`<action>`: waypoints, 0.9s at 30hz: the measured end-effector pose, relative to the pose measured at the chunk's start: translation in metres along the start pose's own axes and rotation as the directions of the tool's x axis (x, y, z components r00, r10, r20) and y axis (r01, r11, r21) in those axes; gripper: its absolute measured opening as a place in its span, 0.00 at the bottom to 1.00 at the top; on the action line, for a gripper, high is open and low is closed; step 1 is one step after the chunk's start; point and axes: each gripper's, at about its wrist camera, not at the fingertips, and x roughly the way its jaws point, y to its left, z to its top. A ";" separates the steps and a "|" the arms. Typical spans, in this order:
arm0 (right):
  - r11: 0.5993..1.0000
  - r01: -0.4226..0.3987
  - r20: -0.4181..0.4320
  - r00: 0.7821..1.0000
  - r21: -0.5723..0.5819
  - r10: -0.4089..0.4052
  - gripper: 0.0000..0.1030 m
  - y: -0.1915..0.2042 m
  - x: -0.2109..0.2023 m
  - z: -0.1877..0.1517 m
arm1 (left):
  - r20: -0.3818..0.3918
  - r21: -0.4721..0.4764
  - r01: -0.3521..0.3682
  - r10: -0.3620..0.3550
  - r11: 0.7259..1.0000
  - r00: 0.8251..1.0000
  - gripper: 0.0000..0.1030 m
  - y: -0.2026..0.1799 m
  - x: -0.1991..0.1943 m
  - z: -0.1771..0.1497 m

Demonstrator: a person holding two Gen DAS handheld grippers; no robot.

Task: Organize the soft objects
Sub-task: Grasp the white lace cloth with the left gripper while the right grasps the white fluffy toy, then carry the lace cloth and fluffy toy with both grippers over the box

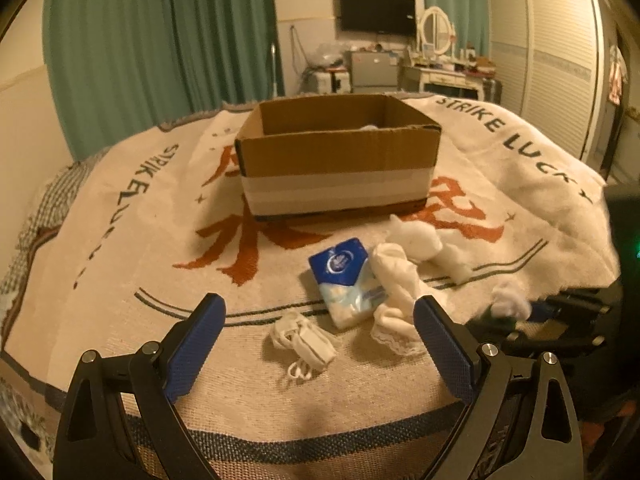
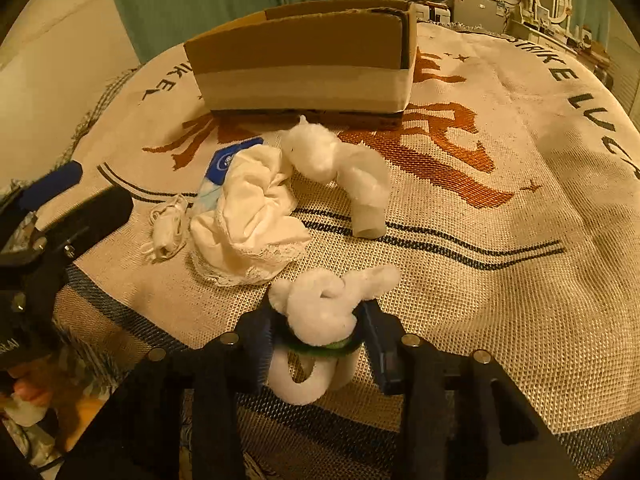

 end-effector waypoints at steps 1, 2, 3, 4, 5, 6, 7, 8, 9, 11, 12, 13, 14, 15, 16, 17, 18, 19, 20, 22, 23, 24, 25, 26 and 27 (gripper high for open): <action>1.000 0.002 0.012 1.000 -0.001 -0.002 0.37 -0.001 -0.005 0.001 | 0.000 0.001 0.008 -0.008 1.000 1.000 0.93 -0.002 0.000 0.000; 1.000 0.014 0.028 1.000 -0.007 -0.014 0.37 -0.001 -0.011 0.003 | -0.003 0.000 0.019 -0.019 1.000 1.000 0.93 -0.005 0.001 -0.001; 0.999 0.033 0.045 0.998 -0.014 -0.033 0.37 -0.002 -0.017 0.006 | -0.011 -0.002 0.033 -0.033 0.999 0.999 0.93 -0.007 0.002 -0.002; 0.998 0.055 0.061 0.997 -0.019 -0.054 0.37 -0.004 -0.024 0.009 | -0.020 -0.004 0.046 -0.046 0.999 0.999 0.93 -0.010 0.004 -0.003; 0.997 0.069 0.069 0.995 -0.020 -0.067 0.37 -0.006 -0.027 0.012 | -0.037 -0.003 0.064 -0.065 0.998 0.997 0.93 -0.015 0.008 -0.004; 0.996 0.087 0.078 0.993 -0.017 -0.085 0.37 -0.009 -0.031 0.015 | -0.051 0.001 0.077 -0.077 0.997 0.996 0.92 -0.020 0.011 -0.005; 0.995 0.103 0.086 0.991 -0.012 -0.102 0.37 -0.013 -0.033 0.018 | -0.063 0.008 0.085 -0.084 0.996 0.994 0.90 -0.024 0.015 -0.007; 0.994 0.111 0.089 0.990 -0.008 -0.110 0.37 -0.016 -0.034 0.021 | -0.078 0.018 0.090 -0.089 0.996 0.993 0.83 -0.029 0.020 -0.008; 0.993 0.119 0.090 0.989 -0.004 -0.118 0.37 -0.020 -0.033 0.023 | -0.095 0.026 0.095 -0.093 0.995 0.991 0.80 -0.034 0.025 -0.010; 0.992 0.129 0.088 0.988 0.000 -0.128 0.37 -0.026 -0.030 0.025 | -0.130 0.033 0.106 -0.101 0.994 0.986 0.79 -0.043 0.037 -0.012; 0.992 0.127 0.081 0.989 0.005 -0.127 0.37 -0.030 -0.027 0.025 | -0.140 0.033 0.110 -0.105 0.993 0.985 0.79 -0.045 0.041 -0.012; 0.993 0.120 0.073 0.990 0.012 -0.120 0.37 -0.033 -0.023 0.023 | -0.147 0.033 0.113 -0.107 0.993 0.983 0.77 -0.047 0.045 -0.013; 0.994 0.110 0.063 0.992 0.019 -0.111 0.37 -0.036 -0.019 0.022 | -0.154 0.032 0.118 -0.112 0.993 0.982 0.73 -0.050 0.050 -0.012; 0.994 0.103 0.054 0.993 0.023 -0.104 0.37 -0.038 -0.015 0.021 | -0.161 0.031 0.121 -0.114 0.992 0.980 0.71 -0.052 0.054 -0.012; 0.995 0.098 0.050 0.994 0.025 -0.099 0.37 -0.039 -0.013 0.019 | -0.168 0.032 0.121 -0.113 0.992 0.979 0.69 -0.053 0.058 -0.012; 0.996 0.091 0.049 0.995 0.026 -0.092 0.37 -0.040 -0.013 0.019 | -0.179 0.034 0.121 -0.113 0.992 0.977 0.68 -0.055 0.064 -0.013; 0.996 0.082 0.050 0.995 0.026 -0.084 0.37 -0.040 -0.013 0.019 | -0.189 0.032 0.125 -0.117 0.992 0.975 0.67 -0.056 0.068 -0.014; 0.997 0.074 0.048 0.996 0.027 -0.075 0.37 -0.040 -0.012 0.019 | -0.198 0.031 0.127 -0.119 0.991 0.973 0.57 -0.055 0.070 -0.015; 0.997 0.068 0.047 0.996 0.029 -0.070 0.37 -0.041 -0.012 0.018 | -0.211 0.026 0.141 -0.132 0.990 0.969 0.49 -0.055 0.074 -0.016; 0.998 0.061 0.042 0.997 0.035 -0.063 0.37 -0.042 -0.010 0.018 | -0.208 0.024 0.159 -0.151 0.987 0.966 0.42 -0.053 0.073 -0.017; 0.997 0.060 0.040 0.997 0.037 -0.062 0.37 -0.042 -0.009 0.017 | -0.201 0.034 0.162 -0.152 0.986 0.968 0.33 -0.052 0.069 -0.017; 0.997 0.061 0.039 0.997 0.038 -0.062 0.37 -0.042 -0.008 0.017 | -0.199 0.042 0.165 -0.154 0.985 0.968 0.29 -0.052 0.067 -0.017; 0.997 0.063 0.039 0.997 0.037 -0.065 0.37 -0.041 -0.008 0.017 | -0.198 0.046 0.170 -0.157 0.984 0.968 0.29 -0.050 0.064 -0.017; 0.997 0.066 0.038 0.997 0.036 -0.067 0.37 -0.040 -0.008 0.017 | -0.198 0.046 0.172 -0.160 0.984 0.967 0.28 -0.048 0.062 -0.018; 0.997 0.069 0.039 0.997 0.035 -0.070 0.37 -0.040 -0.008 0.017 | -0.196 0.044 0.176 -0.164 0.983 0.967 0.28 -0.046 0.058 -0.019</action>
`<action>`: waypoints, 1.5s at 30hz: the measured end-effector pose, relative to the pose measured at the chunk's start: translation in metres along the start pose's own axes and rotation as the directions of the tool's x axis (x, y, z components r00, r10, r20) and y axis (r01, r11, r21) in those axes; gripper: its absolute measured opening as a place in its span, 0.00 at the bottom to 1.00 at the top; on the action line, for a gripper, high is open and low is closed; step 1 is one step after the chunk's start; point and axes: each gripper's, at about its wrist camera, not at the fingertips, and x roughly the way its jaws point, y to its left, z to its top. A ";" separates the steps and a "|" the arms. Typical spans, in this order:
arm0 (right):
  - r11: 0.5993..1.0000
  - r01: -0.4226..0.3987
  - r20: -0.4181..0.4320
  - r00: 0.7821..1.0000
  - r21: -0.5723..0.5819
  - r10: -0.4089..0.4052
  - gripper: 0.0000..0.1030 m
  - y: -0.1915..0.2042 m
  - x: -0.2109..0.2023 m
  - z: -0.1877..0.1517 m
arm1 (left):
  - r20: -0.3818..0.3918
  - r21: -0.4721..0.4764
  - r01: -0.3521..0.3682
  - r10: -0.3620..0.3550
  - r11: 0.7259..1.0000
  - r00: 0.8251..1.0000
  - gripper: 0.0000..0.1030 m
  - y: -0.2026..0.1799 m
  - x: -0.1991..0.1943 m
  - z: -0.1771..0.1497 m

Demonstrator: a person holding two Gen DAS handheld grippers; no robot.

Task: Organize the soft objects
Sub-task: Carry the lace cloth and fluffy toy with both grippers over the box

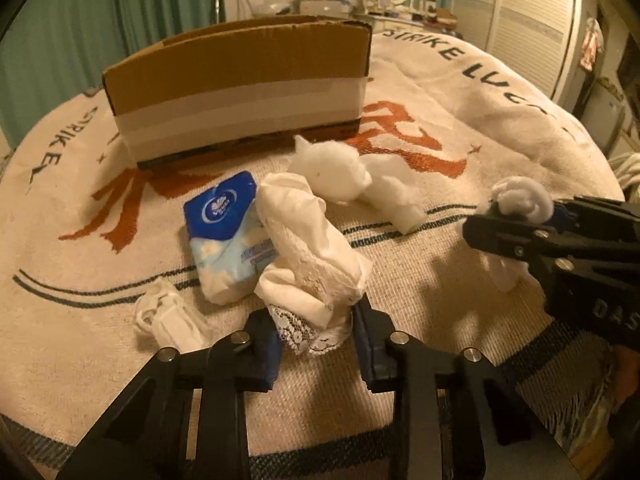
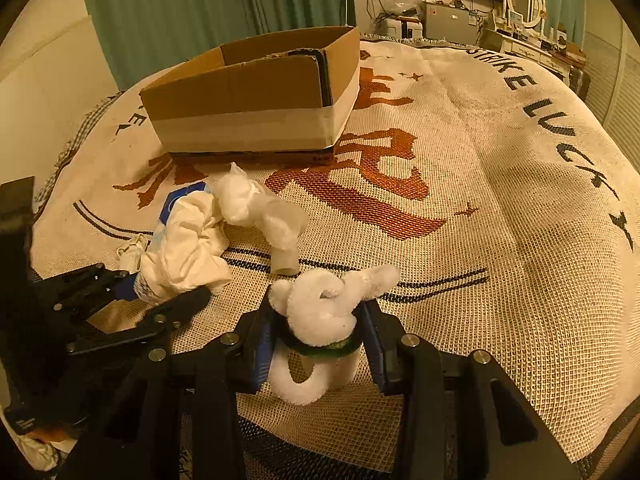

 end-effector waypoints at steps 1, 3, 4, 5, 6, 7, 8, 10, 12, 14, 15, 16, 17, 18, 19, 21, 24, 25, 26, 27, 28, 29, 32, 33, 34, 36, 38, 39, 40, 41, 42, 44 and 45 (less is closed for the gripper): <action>1.000 0.004 0.002 1.000 0.001 -0.004 0.37 0.000 -0.001 0.000 | 0.003 -0.001 0.004 -0.004 1.000 1.000 0.28 0.001 -0.004 -0.001; 1.000 0.012 0.010 1.000 0.005 -0.012 0.37 0.000 -0.004 -0.001 | 0.016 -0.001 0.005 -0.005 1.000 1.000 0.28 0.003 -0.012 -0.002; 1.000 0.020 0.022 1.000 0.010 -0.020 0.37 0.001 -0.008 -0.001 | 0.027 0.000 0.008 -0.008 1.000 1.000 0.28 0.004 -0.017 -0.001; 1.000 0.023 0.029 0.999 0.011 -0.023 0.37 0.001 -0.012 -0.001 | 0.046 0.001 0.013 -0.013 1.000 0.999 0.28 0.005 -0.025 -0.001; 1.000 0.023 0.037 0.999 0.011 -0.023 0.37 0.003 -0.017 -0.001 | 0.060 0.002 0.019 -0.019 1.000 0.998 0.28 0.005 -0.031 0.000; 1.000 0.023 0.045 0.999 0.012 -0.023 0.37 0.004 -0.021 0.000 | 0.074 0.004 0.023 -0.023 1.000 0.997 0.28 0.005 -0.036 0.001; 1.000 0.026 0.053 0.998 0.012 -0.026 0.37 0.006 -0.026 0.000 | 0.094 0.006 0.028 -0.028 1.000 0.995 0.28 0.006 -0.044 0.002; 0.999 0.036 0.073 0.997 0.009 -0.036 0.37 0.011 -0.038 0.000 | 0.137 0.018 0.033 -0.035 0.999 0.990 0.18 0.007 -0.060 0.003; 0.999 0.037 0.093 0.995 0.005 -0.037 0.37 0.016 -0.050 0.000 | 0.167 0.024 0.030 -0.034 0.999 0.985 0.18 0.009 -0.071 0.007; 0.999 0.039 0.113 0.993 -0.001 -0.039 0.37 0.021 -0.062 0.001 | 0.185 0.018 0.039 -0.041 0.999 0.982 0.18 0.013 -0.079 0.008; 0.999 0.043 0.124 0.991 -0.005 -0.042 0.37 0.024 -0.067 0.001 | 0.192 0.014 0.042 -0.044 0.999 0.980 0.18 0.015 -0.082 0.008; 0.999 0.044 0.133 0.990 -0.010 -0.043 0.37 0.027 -0.072 0.001 | 0.196 0.011 0.040 -0.041 0.999 0.980 0.18 0.016 -0.084 0.008; 0.999 0.045 0.138 0.990 -0.014 -0.042 0.37 0.028 -0.076 0.002 | 0.200 0.011 0.039 -0.041 0.999 0.979 0.18 0.017 -0.087 0.008; 0.999 0.046 0.145 0.988 -0.019 -0.043 0.37 0.030 -0.079 0.002 | 0.204 0.012 0.039 -0.040 0.999 0.978 0.18 0.018 -0.088 0.008; 0.999 0.048 0.149 0.988 -0.024 -0.044 0.37 0.031 -0.082 0.003 | 0.210 0.013 0.039 -0.041 0.999 0.977 0.18 0.019 -0.091 0.008; 0.998 0.048 0.154 0.987 -0.031 -0.042 0.37 0.032 -0.086 0.005 | 0.233 0.018 0.039 -0.042 0.999 0.972 0.18 0.023 -0.098 0.016; 0.998 0.039 0.179 0.983 -0.045 -0.031 0.37 0.033 -0.090 0.021 | 0.263 0.029 0.029 -0.036 0.999 0.964 0.18 0.025 -0.107 0.032; 0.997 0.047 0.197 0.980 -0.057 -0.034 0.37 0.034 -0.092 0.030 | 0.271 0.037 0.022 -0.031 0.999 0.962 0.18 0.026 -0.109 0.038; 0.996 0.057 0.214 0.976 -0.069 -0.041 0.37 0.035 -0.093 0.038 | 0.282 0.045 0.013 -0.025 0.999 0.959 0.18 0.027 -0.110 0.046; 0.994 0.064 0.240 0.970 -0.086 -0.042 0.37 0.037 -0.095 0.052 | 0.289 0.050 0.012 -0.026 0.999 0.957 0.18 0.028 -0.111 0.052; 0.994 0.061 0.252 0.967 -0.091 -0.036 0.37 0.037 -0.095 0.061 | 0.295 0.056 0.014 -0.030 0.998 0.955 0.18 0.030 -0.111 0.059; 0.994 0.050 0.264 0.964 -0.093 -0.024 0.37 0.037 -0.095 0.073 | 0.305 0.062 0.013 -0.032 0.998 0.952 0.18 0.032 -0.110 0.068; 0.996 0.027 0.283 0.959 -0.087 -0.001 0.37 0.035 -0.085 0.109 | 0.336 0.077 -0.004 -0.022 0.997 0.942 0.18 0.039 -0.105 0.096; 0.996 0.020 0.285 0.959 -0.088 0.006 0.37 0.035 -0.080 0.122 | 0.343 0.077 -0.001 -0.026 0.997 0.939 0.18 0.041 -0.103 0.106; 0.996 0.014 0.287 0.958 -0.089 0.012 0.37 0.036 -0.075 0.132 | 0.346 0.077 0.003 -0.029 0.997 0.938 0.18 0.043 -0.100 0.111; 0.996 0.005 0.284 0.959 -0.091 0.021 0.37 0.035 -0.063 0.153 | 0.351 0.075 0.000 -0.027 0.997 0.936 0.18 0.051 -0.089 0.131; 0.995 -0.009 0.270 0.962 -0.095 0.035 0.37 0.034 -0.048 0.172 | 0.350 0.070 0.001 -0.025 0.998 0.936 0.18 0.059 -0.074 0.151; 0.995 -0.020 0.260 0.964 -0.098 0.045 0.37 0.033 -0.040 0.183 | 0.349 0.069 0.004 -0.028 0.998 0.937 0.18 0.062 -0.067 0.158; 0.995 -0.028 0.254 0.966 -0.099 0.053 0.37 0.031 -0.032 0.191 | 0.349 0.068 0.004 -0.028 0.998 0.937 0.18 0.066 -0.060 0.165; 0.994 -0.035 0.245 0.968 -0.099 0.059 0.37 0.030 -0.024 0.198 | 0.348 0.068 -0.002 -0.022 0.998 0.937 0.18 0.069 -0.051 0.172; 0.994 -0.043 0.232 0.971 -0.096 0.064 0.37 0.028 -0.013 0.207 | 0.343 0.073 -0.007 -0.019 0.997 0.939 0.21 0.072 -0.042 0.177; 0.995 -0.057 0.214 0.974 -0.084 0.073 0.37 0.024 0.003 0.217 | 0.328 0.081 -0.011 -0.016 0.997 0.944 0.23 0.077 -0.022 0.186; 0.995 -0.067 0.203 0.976 -0.076 0.082 0.37 0.020 0.012 0.220 | 0.316 0.087 -0.008 -0.020 0.996 0.948 0.24 0.079 -0.013 0.190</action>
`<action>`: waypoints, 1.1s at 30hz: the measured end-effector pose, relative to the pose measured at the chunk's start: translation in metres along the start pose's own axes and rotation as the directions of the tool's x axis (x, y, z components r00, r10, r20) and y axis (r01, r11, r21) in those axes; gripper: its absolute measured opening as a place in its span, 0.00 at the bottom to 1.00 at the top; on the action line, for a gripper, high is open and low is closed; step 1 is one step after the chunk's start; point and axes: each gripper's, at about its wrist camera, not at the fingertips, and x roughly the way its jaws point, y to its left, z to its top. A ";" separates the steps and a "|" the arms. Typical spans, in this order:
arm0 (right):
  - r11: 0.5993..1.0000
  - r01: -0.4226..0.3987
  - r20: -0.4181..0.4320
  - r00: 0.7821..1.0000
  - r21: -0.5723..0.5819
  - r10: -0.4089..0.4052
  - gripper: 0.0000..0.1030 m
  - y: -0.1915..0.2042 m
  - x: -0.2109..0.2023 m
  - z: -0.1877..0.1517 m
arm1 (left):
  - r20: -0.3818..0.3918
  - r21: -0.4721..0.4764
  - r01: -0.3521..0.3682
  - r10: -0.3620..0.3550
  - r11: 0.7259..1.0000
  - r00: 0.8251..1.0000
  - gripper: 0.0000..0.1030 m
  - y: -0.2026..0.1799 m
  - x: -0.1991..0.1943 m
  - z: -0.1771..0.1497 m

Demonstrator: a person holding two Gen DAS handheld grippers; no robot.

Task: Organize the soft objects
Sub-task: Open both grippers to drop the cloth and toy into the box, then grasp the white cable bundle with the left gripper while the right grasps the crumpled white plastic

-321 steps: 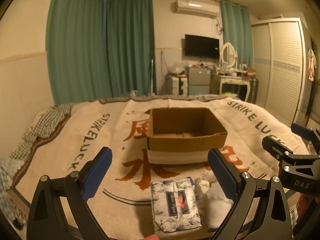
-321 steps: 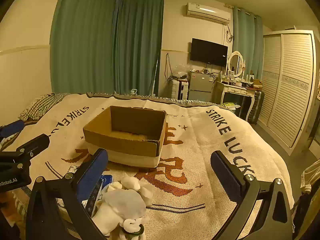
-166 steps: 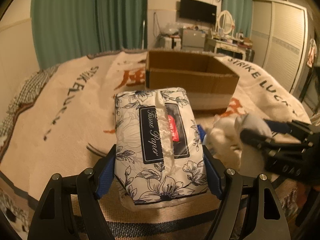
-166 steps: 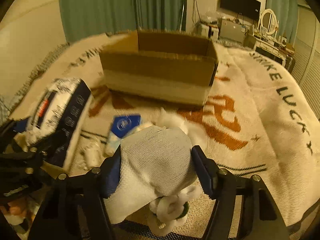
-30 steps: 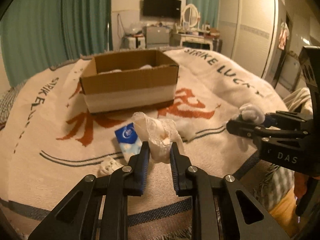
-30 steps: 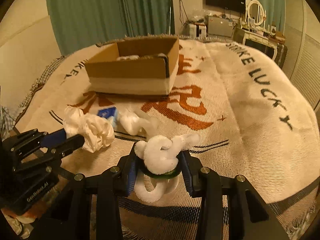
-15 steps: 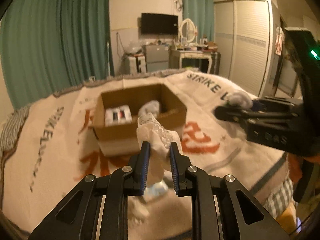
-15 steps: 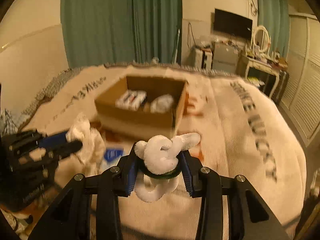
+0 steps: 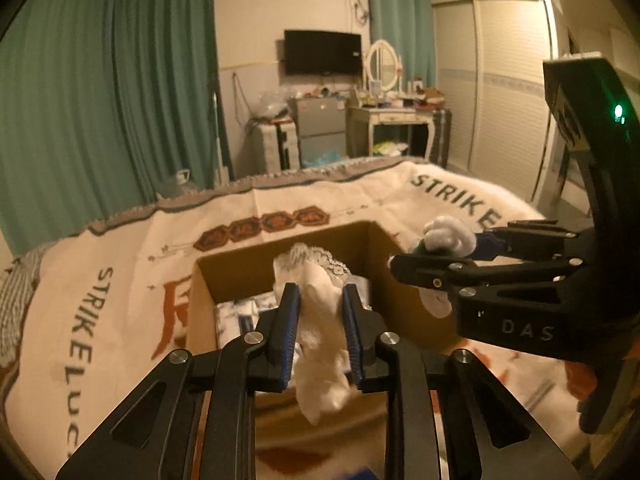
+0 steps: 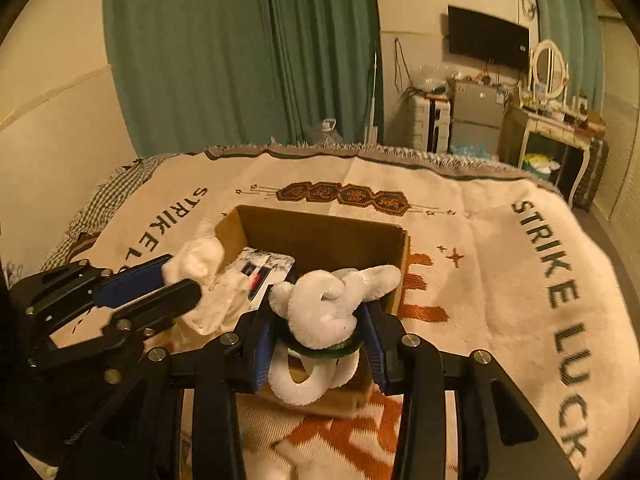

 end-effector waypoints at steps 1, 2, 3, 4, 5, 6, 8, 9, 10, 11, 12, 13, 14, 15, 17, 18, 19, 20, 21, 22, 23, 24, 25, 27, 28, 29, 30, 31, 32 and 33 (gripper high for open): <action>1.000 -0.005 -0.010 1.000 0.005 0.005 0.38 -0.004 0.008 0.003 | -0.024 0.006 0.000 0.000 1.000 1.000 0.24 0.003 0.012 -0.001; 1.000 0.002 -0.018 1.000 0.006 -0.002 0.39 -0.007 0.019 0.005 | -0.043 0.007 -0.014 0.014 1.000 0.999 0.24 0.005 0.022 -0.002; 1.000 0.009 -0.022 1.000 0.006 -0.009 0.40 -0.009 0.025 0.005 | -0.057 0.009 -0.025 0.026 1.000 0.998 0.32 0.007 0.030 -0.003; 1.000 0.015 -0.024 1.000 0.010 -0.015 0.45 -0.011 0.031 0.005 | -0.066 0.011 -0.036 0.036 0.999 0.997 0.39 0.007 0.034 -0.003; 1.000 0.017 -0.024 1.000 0.018 -0.017 0.57 -0.012 0.036 0.006 | -0.069 0.007 -0.053 0.053 0.999 0.996 0.58 0.009 0.039 -0.005; 0.999 0.013 -0.019 1.000 0.034 -0.013 0.64 -0.015 0.040 0.006 | -0.062 0.000 -0.065 0.065 0.998 0.996 0.71 0.011 0.041 -0.007; 0.998 -0.002 -0.005 1.000 0.056 0.002 0.74 -0.019 0.042 0.005 | -0.034 -0.015 -0.083 0.082 0.996 0.996 0.75 0.014 0.038 -0.009; 0.998 -0.008 0.001 1.000 0.062 0.008 0.74 -0.021 0.042 0.005 | -0.029 -0.016 -0.087 0.087 0.996 0.996 0.75 0.015 0.036 -0.009; 0.998 -0.006 0.006 1.000 0.063 0.005 0.75 -0.021 0.040 0.004 | -0.021 -0.019 -0.095 0.094 0.995 0.995 0.75 0.016 0.033 -0.009; 0.998 0.004 0.013 1.000 0.061 -0.005 0.76 -0.021 0.037 0.004 | -0.010 -0.021 -0.096 0.096 0.995 0.995 0.75 0.017 0.031 -0.007; 0.998 0.012 0.019 1.000 0.058 -0.013 0.77 -0.020 0.034 0.005 | 0.013 -0.023 -0.100 0.100 0.995 0.995 0.75 0.017 0.024 -0.004; 0.998 0.025 0.030 0.999 0.052 -0.026 0.77 -0.020 0.028 0.006 | 0.033 -0.026 -0.111 0.112 0.993 0.993 0.75 0.018 0.018 -0.001; 0.998 0.034 0.041 0.999 0.050 -0.036 0.78 -0.019 0.022 0.007 | 0.054 -0.035 -0.120 0.121 0.992 0.991 0.75 0.020 0.010 0.003; 0.998 0.044 0.055 0.997 0.046 -0.047 0.78 -0.018 0.013 0.009 | 0.071 -0.047 -0.122 0.125 0.991 0.990 0.75 0.022 0.001 0.008; 0.997 0.061 0.071 0.995 0.035 -0.064 0.78 -0.015 -0.005 0.014 | 0.112 -0.072 -0.129 0.137 0.989 0.984 0.75 0.025 -0.025 0.018; 0.997 0.073 0.086 0.993 0.027 -0.075 0.78 -0.012 -0.019 0.018 | 0.134 -0.080 -0.137 0.147 0.987 0.980 0.76 0.024 -0.038 0.022; 0.996 0.084 0.099 0.991 0.021 -0.086 0.78 -0.009 -0.031 0.021 | 0.157 -0.085 -0.146 0.158 0.986 0.975 0.78 0.023 -0.053 0.026; 0.995 0.094 0.119 0.988 0.013 -0.095 0.78 -0.005 -0.048 0.023 | 0.182 -0.092 -0.158 0.172 0.983 0.968 0.89 0.023 -0.070 0.031; 0.995 0.098 0.138 0.986 0.006 -0.098 0.78 -0.001 -0.065 0.025 | 0.209 -0.100 -0.169 0.187 0.980 0.960 0.92 0.021 -0.087 0.035; 0.995 0.098 0.148 0.984 0.003 -0.097 0.78 0.002 -0.076 0.026 | 0.237 -0.105 -0.180 0.201 0.978 0.951 0.92 0.020 -0.103 0.039; 0.995 0.098 0.159 0.983 -0.006 -0.096 0.82 0.008 -0.096 0.027 | 0.254 -0.101 -0.201 0.220 0.974 0.942 0.93 0.017 -0.120 0.042; 0.995 0.102 0.166 0.981 -0.013 -0.098 0.84 0.012 -0.108 0.026 | 0.261 -0.093 -0.218 0.235 0.972 0.936 0.93 0.014 -0.132 0.045; 0.994 0.109 0.175 0.979 -0.021 -0.104 0.86 0.017 -0.121 0.025 | 0.263 -0.087 -0.230 0.245 0.969 0.933 0.93 0.012 -0.143 0.047; 0.991 0.128 0.189 0.975 -0.039 -0.119 0.90 0.027 -0.148 0.020 | 0.258 -0.090 -0.245 0.260 0.965 0.930 0.93 0.009 -0.162 0.047; 0.990 0.136 0.196 0.973 -0.047 -0.125 0.91 0.032 -0.160 0.016 | 0.256 -0.093 -0.243 0.259 0.966 0.931 0.93 0.009 -0.171 0.046; 0.988 0.145 0.203 0.970 -0.054 -0.131 0.92 0.038 -0.171 0.011 | 0.252 -0.099 -0.237 0.255 0.966 0.933 0.93 0.008 -0.179 0.042; 0.987 0.149 0.208 0.969 -0.061 -0.133 0.92 0.042 -0.179 0.005 | 0.250 -0.107 -0.228 0.248 0.968 0.936 0.93 0.009 -0.184 0.039; 0.986 0.153 0.211 0.968 -0.068 -0.136 0.93 0.047 -0.187 -0.001 | 0.245 -0.112 -0.218 0.240 0.969 0.939 0.93 0.009 -0.188 0.035; 0.985 0.158 0.212 0.967 -0.075 -0.139 0.93 0.051 -0.193 -0.009 | 0.229 -0.121 -0.220 0.243 0.968 0.943 0.93 0.009 -0.191 0.028; 0.984 0.160 0.211 0.967 -0.080 -0.140 0.93 0.054 -0.197 -0.015 | 0.206 -0.126 -0.234 0.257 0.964 0.944 0.93 0.010 -0.191 0.021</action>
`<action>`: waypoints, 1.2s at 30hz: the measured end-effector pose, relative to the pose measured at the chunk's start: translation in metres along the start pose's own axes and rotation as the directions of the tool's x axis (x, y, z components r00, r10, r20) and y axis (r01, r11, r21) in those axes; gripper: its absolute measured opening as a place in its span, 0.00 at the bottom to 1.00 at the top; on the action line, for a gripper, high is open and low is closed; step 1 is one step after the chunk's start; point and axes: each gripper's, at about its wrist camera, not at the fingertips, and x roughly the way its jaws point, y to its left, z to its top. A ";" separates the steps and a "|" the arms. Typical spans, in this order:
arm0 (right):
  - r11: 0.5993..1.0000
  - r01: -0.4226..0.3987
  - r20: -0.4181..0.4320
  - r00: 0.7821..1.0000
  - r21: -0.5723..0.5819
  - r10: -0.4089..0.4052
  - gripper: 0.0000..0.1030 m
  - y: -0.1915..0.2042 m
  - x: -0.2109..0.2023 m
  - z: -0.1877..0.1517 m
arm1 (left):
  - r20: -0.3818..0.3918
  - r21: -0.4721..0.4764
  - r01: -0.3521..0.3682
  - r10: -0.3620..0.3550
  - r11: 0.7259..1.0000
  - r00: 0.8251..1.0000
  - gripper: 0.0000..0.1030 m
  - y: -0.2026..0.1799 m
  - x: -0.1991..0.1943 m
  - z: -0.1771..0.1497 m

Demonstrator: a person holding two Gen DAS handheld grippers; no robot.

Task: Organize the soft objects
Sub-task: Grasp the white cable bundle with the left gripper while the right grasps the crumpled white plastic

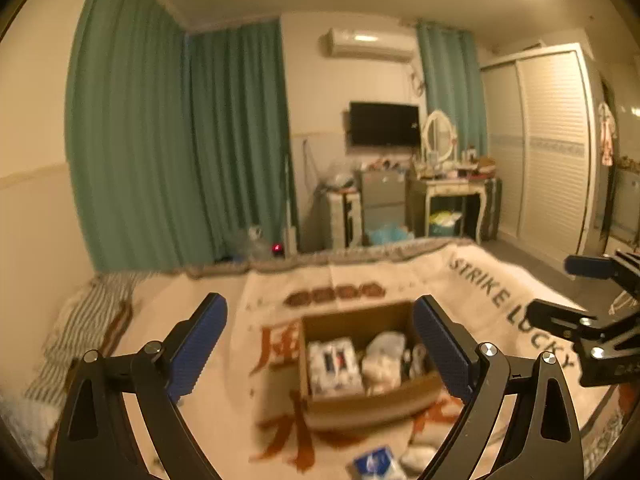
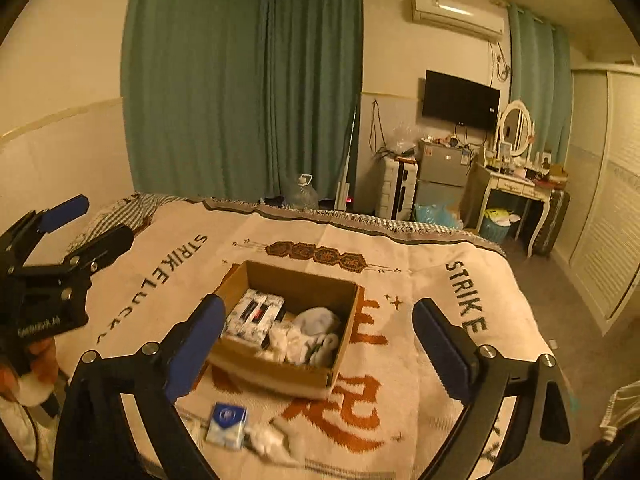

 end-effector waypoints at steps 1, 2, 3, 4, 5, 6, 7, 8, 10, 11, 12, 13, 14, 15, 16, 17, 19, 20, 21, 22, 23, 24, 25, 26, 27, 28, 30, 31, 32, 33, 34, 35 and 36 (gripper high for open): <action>1.000 0.000 -0.005 1.000 -0.004 0.000 0.93 0.003 -0.003 -0.006 | -0.014 -0.001 -0.011 0.011 1.000 1.000 0.93 -0.001 0.001 -0.006; 1.000 -0.001 -0.014 1.000 -0.008 0.001 0.93 0.006 -0.005 -0.013 | -0.032 -0.004 -0.018 0.018 1.000 0.999 0.93 -0.001 0.001 -0.015; 1.000 -0.002 -0.021 1.000 -0.012 0.001 0.93 0.010 -0.007 -0.022 | -0.045 -0.005 -0.016 0.016 1.000 0.999 0.93 -0.002 0.002 -0.022; 1.000 0.001 -0.026 1.000 -0.012 -0.001 0.93 0.013 -0.006 -0.031 | -0.074 -0.005 -0.014 0.014 1.000 0.997 0.93 -0.003 0.005 -0.033; 1.000 0.002 -0.033 0.999 -0.012 -0.002 0.93 0.015 -0.005 -0.039 | -0.094 -0.002 -0.017 0.017 1.000 0.995 0.93 -0.004 0.008 -0.043; 1.000 0.004 -0.045 0.999 -0.012 -0.004 0.93 0.018 -0.001 -0.050 | -0.114 -0.002 -0.027 0.026 1.000 0.993 0.93 -0.005 0.011 -0.053; 1.000 0.007 -0.054 0.999 -0.009 -0.007 0.93 0.021 0.004 -0.059 | -0.131 -0.002 -0.035 0.035 0.999 0.991 0.93 -0.007 0.014 -0.064; 1.000 0.009 -0.060 0.998 -0.006 -0.009 0.93 0.023 0.008 -0.068 | -0.152 -0.002 -0.034 0.033 0.999 0.988 0.93 -0.009 0.018 -0.077; 1.000 0.023 -0.087 0.996 -0.004 -0.023 0.93 0.028 0.022 -0.089 | -0.206 0.004 -0.013 0.013 1.000 0.978 0.93 -0.013 0.027 -0.103; 1.000 0.027 -0.104 0.994 -0.006 -0.027 0.93 0.031 0.030 -0.102 | -0.235 0.005 -0.008 0.009 1.000 0.972 0.93 -0.015 0.033 -0.117; 1.000 0.022 -0.116 0.993 -0.005 -0.022 0.93 0.033 0.036 -0.110 | -0.259 0.000 -0.009 0.009 1.000 0.966 0.92 -0.016 0.038 -0.127; 1.000 0.012 -0.131 0.991 0.001 -0.012 0.93 0.034 0.043 -0.119 | -0.294 -0.016 0.001 -0.006 1.000 0.956 0.92 -0.017 0.046 -0.140; 1.000 -0.004 -0.151 0.989 0.012 0.006 0.93 0.035 0.050 -0.128 | -0.320 -0.027 0.012 -0.020 1.000 0.947 0.92 -0.019 0.048 -0.152; 0.999 -0.021 -0.171 0.985 0.028 0.026 0.93 0.036 0.058 -0.137 | -0.346 -0.037 0.018 -0.029 0.999 0.938 0.91 -0.020 0.053 -0.161; 0.999 -0.034 -0.191 0.981 0.041 0.041 0.93 0.036 0.065 -0.146 | -0.358 -0.037 0.020 -0.032 0.999 0.933 0.91 -0.022 0.053 -0.168; 0.998 -0.044 -0.217 0.975 0.051 0.054 0.92 0.037 0.074 -0.155 | -0.377 -0.029 0.021 -0.030 0.999 0.926 0.91 -0.026 0.054 -0.178; 0.997 -0.050 -0.251 0.966 0.055 0.062 0.92 0.039 0.086 -0.168 | -0.416 -0.021 0.016 -0.023 1.000 0.909 0.91 -0.031 0.061 -0.194; 0.997 -0.054 -0.265 0.962 0.052 0.066 0.91 0.040 0.091 -0.174 | -0.437 -0.025 0.020 -0.029 0.999 0.899 0.91 -0.032 0.063 -0.199; 0.997 -0.061 -0.285 0.956 0.048 0.072 0.90 0.042 0.096 -0.179 | -0.468 -0.035 0.032 -0.045 0.999 0.882 0.91 -0.034 0.068 -0.207; 0.997 -0.065 -0.293 0.953 0.049 0.076 0.89 0.044 0.099 -0.180 | -0.486 -0.041 0.040 -0.055 0.998 0.872 0.91 -0.034 0.071 -0.214; 0.996 -0.070 -0.301 0.950 0.053 0.083 0.88 0.044 0.103 -0.183 | -0.509 -0.043 0.041 -0.057 0.998 0.859 0.91 -0.034 0.074 -0.224; 0.996 -0.074 -0.305 0.948 0.055 0.087 0.88 0.045 0.105 -0.184 | -0.524 -0.037 0.041 -0.055 0.998 0.850 0.86 -0.035 0.076 -0.229; 0.996 -0.076 -0.308 0.947 0.055 0.089 0.88 0.045 0.107 -0.184 | -0.538 -0.026 0.043 -0.050 0.999 0.841 0.83 -0.037 0.080 -0.235; 0.996 -0.074 -0.310 0.947 0.052 0.087 0.88 0.046 0.109 -0.185 | -0.546 -0.018 0.044 -0.047 0.999 0.837 0.80 -0.037 0.083 -0.239; 0.996 -0.071 -0.315 0.946 0.048 0.082 0.88 0.046 0.112 -0.185 | -0.549 -0.014 0.044 -0.045 0.999 0.835 0.79 -0.036 0.085 -0.241; 0.996 -0.069 -0.319 0.944 0.048 0.081 0.88 0.046 0.115 -0.186 | -0.548 -0.014 0.046 -0.046 0.999 0.835 0.79 -0.037 0.087 -0.243; 0.996 -0.070 -0.327 0.941 0.053 0.083 0.88 0.044 0.120 -0.186 | -0.543 -0.025 0.057 -0.061 0.998 0.838 0.64 -0.035 0.090 -0.242; 0.996 -0.072 -0.334 0.939 0.057 0.087 0.88 0.044 0.123 -0.188 | -0.542 -0.032 0.065 -0.072 0.997 0.837 0.59 -0.035 0.091 -0.241; 0.996 -0.074 -0.339 0.937 0.058 0.089 0.86 0.044 0.126 -0.188 | -0.544 -0.037 0.074 -0.083 0.997 0.835 0.56 -0.034 0.093 -0.240; 0.995 -0.076 -0.347 0.933 0.058 0.092 0.84 0.045 0.130 -0.189 | -0.546 -0.044 0.073 -0.085 0.996 0.834 0.56 -0.031 0.094 -0.239; 0.995 -0.081 -0.355 0.930 0.057 0.096 0.82 0.046 0.134 -0.190 | -0.540 -0.062 0.060 -0.084 0.996 0.838 0.55 -0.027 0.093 -0.237; 0.995 -0.086 -0.360 0.927 0.057 0.101 0.81 0.047 0.136 -0.191 | -0.535 -0.075 0.055 -0.087 0.996 0.840 0.55 -0.023 0.092 -0.235; 0.994 -0.090 -0.364 0.925 0.057 0.105 0.80 0.048 0.138 -0.191 | -0.530 -0.095 0.056 -0.098 0.994 0.842 0.55 -0.019 0.090 -0.233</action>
